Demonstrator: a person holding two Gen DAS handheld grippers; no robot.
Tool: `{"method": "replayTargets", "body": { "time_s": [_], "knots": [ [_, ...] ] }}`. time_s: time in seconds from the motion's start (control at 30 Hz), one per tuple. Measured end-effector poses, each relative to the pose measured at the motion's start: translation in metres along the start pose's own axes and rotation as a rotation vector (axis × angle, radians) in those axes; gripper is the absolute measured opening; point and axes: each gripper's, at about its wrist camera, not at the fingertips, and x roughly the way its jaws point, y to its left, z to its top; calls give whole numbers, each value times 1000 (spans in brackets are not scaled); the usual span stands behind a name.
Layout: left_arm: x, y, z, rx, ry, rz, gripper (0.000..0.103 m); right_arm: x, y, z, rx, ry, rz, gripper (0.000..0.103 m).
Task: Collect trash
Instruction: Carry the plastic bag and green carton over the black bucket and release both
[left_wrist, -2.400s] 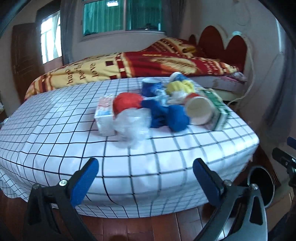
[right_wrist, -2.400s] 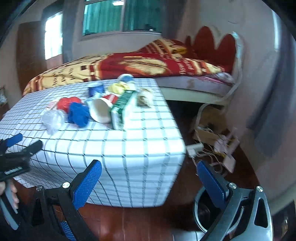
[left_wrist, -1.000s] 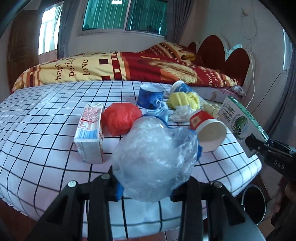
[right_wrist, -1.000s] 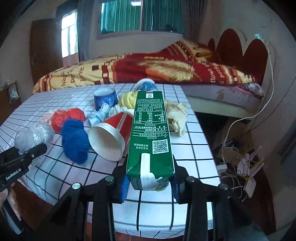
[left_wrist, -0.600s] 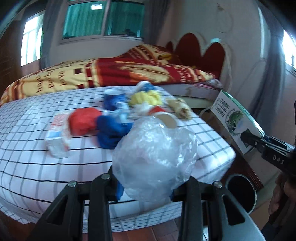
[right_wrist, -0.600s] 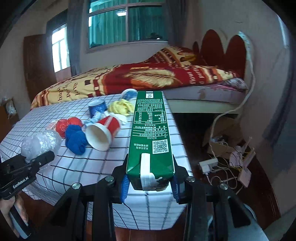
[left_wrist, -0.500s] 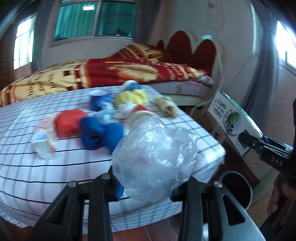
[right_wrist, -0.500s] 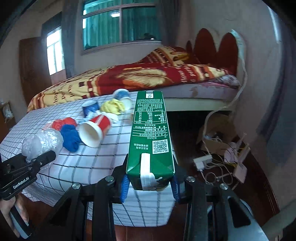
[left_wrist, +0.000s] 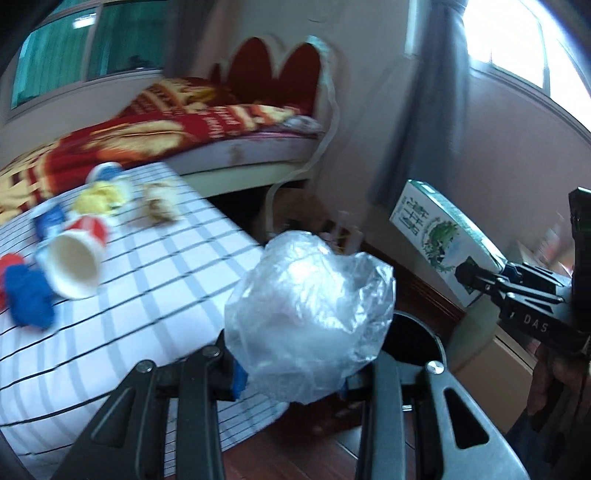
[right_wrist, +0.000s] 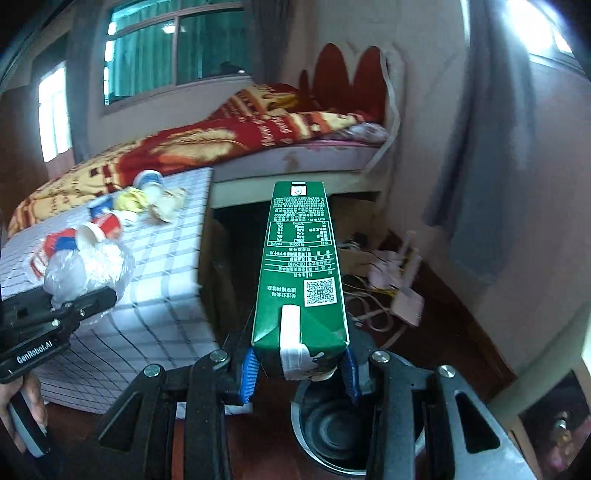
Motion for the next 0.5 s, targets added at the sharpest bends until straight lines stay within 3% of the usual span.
{"method": "replayTargets", "body": {
  "time_s": [0.27,0.5],
  "knots": [
    [35,-65,-4,95,69,-145,37,-10,-60,-35,24,69,-78,39],
    [73,-102,-13,150,136,-240,37,9,-94,-61,-4,132,-42,40]
  ]
}}
